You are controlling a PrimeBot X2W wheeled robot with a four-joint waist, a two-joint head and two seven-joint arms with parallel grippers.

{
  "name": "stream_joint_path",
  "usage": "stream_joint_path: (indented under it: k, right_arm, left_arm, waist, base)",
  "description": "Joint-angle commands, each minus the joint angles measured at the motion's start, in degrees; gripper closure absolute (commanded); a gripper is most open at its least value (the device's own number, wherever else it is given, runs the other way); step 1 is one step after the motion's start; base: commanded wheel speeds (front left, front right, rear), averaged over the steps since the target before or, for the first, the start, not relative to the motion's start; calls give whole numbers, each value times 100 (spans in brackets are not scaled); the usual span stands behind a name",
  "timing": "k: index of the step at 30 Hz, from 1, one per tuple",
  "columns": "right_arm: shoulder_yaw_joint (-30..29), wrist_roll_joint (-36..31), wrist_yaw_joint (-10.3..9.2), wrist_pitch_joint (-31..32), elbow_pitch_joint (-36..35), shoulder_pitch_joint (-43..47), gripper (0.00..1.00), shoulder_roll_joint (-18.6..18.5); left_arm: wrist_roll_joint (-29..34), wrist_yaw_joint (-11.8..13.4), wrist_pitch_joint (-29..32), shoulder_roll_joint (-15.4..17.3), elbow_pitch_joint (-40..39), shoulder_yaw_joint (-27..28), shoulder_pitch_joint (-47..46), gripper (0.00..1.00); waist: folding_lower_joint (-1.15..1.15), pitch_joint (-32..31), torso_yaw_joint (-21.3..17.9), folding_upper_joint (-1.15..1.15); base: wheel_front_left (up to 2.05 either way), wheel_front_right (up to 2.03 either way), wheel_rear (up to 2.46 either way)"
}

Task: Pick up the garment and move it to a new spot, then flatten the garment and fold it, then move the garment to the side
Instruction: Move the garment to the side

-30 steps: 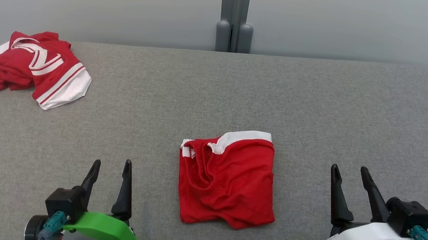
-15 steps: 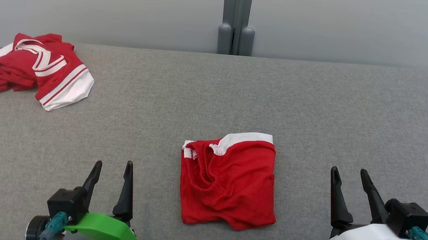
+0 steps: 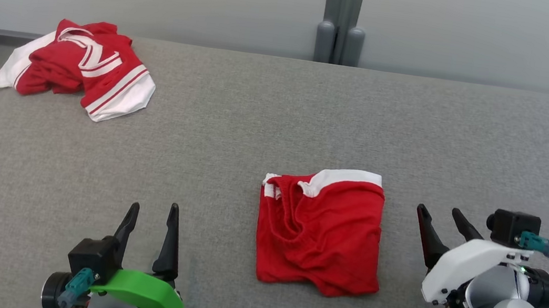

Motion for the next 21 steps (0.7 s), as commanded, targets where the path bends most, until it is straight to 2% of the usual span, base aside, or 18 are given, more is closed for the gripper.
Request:
stream_joint_path:
  k: [1,5,8,11,19,20,21]
  right_arm:
    - [48,132,3,213,65,-103,0,-74]
    - [252,685,3,977,195,-266,0,-214]
    - [369,915,3,1270,209,-308,0,-366]
    - [414,960,3,1442,310,-317,0,-524]
    - [376,1047,3,1698,821,-455,0,-606]
    - [388,1054,3,1690,864,-474,14,-604]
    - [406,1060,3,1685,899,-501,53,-603]
  left_arm:
    - [-61,25,-2,13,-17,-4,-110,0]
    - [-118,69,-2,14,-45,-49,-145,0]
    - [-145,94,-2,12,-74,-71,-170,0]
    - [-175,116,-2,12,-82,-59,-191,0]
    - [-201,148,-2,12,-166,-58,-249,0]
    - [-177,139,-1,12,-178,-50,-255,0]
    - [-150,138,-2,12,-194,-42,-264,0]
  waist:
    - [0,163,275,0]
    - [0,292,580,0]
    - [0,393,759,0]
    - [0,489,910,0]
    - [0,658,1079,0]
    - [0,674,1074,0]
    - [0,694,1060,0]
  base:
    - [0,0,0]
    - [0,0,0]
    - [0,0,0]
    - [0,0,0]
    - [0,0,0]
    - [0,0,0]
    - [0,0,0]
